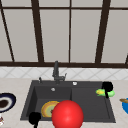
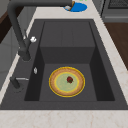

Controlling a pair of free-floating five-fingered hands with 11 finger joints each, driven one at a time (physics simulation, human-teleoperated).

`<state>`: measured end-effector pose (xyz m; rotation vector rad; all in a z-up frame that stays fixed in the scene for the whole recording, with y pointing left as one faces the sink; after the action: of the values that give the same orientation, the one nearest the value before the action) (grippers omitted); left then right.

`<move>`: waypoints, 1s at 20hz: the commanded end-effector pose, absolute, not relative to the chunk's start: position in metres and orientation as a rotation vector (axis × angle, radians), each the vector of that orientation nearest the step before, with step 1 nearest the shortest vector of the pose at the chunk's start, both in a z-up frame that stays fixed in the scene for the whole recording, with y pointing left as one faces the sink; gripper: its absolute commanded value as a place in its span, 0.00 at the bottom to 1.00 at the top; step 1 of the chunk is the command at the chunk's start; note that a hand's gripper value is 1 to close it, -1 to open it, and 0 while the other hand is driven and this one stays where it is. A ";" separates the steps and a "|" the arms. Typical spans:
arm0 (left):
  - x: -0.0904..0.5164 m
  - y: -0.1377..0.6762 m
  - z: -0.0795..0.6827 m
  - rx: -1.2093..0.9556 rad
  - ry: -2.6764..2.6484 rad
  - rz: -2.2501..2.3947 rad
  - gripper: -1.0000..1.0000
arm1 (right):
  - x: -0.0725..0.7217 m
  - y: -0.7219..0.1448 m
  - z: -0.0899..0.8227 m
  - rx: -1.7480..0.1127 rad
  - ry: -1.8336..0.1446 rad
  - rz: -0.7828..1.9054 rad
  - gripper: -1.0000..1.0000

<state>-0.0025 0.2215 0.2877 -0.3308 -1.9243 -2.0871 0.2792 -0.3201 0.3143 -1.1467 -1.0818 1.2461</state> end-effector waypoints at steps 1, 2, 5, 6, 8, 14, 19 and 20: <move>-0.002 0.221 0.288 -0.331 -1.924 -2.087 0.50 | 0.279 -0.293 0.314 -1.143 -1.098 1.280 1.00; -0.002 0.221 0.288 -0.331 -1.924 -2.087 0.50 | 0.278 -0.290 0.313 -1.141 -1.105 1.295 1.00; -0.002 0.221 0.288 -0.331 -1.924 -2.087 0.50 | 0.274 -0.275 0.313 -1.137 -1.113 1.309 1.00; -0.002 0.221 0.288 -0.331 -1.924 -2.087 0.50 | 0.273 -0.269 0.312 -1.136 -1.114 1.311 1.00; -0.002 0.221 0.288 -0.331 -1.924 -2.087 0.50 | 0.271 -0.256 0.312 -1.132 -1.110 1.312 1.00; -0.002 0.221 0.288 -0.331 -1.924 -2.087 0.50 | 0.270 -0.216 0.310 -1.135 -1.086 1.310 1.00; -0.002 0.221 0.288 -0.331 -1.924 -2.087 0.50 | 0.269 -0.182 0.308 -1.134 -1.080 1.313 1.00; -0.002 0.221 0.288 -0.331 -1.924 -2.087 0.50 | 0.269 -0.175 0.307 -1.134 -1.081 1.313 1.00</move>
<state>-0.0025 0.2215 0.2877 -0.3308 -1.9243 -2.0871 0.2687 -0.1944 0.3069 -1.1423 -1.0765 1.2685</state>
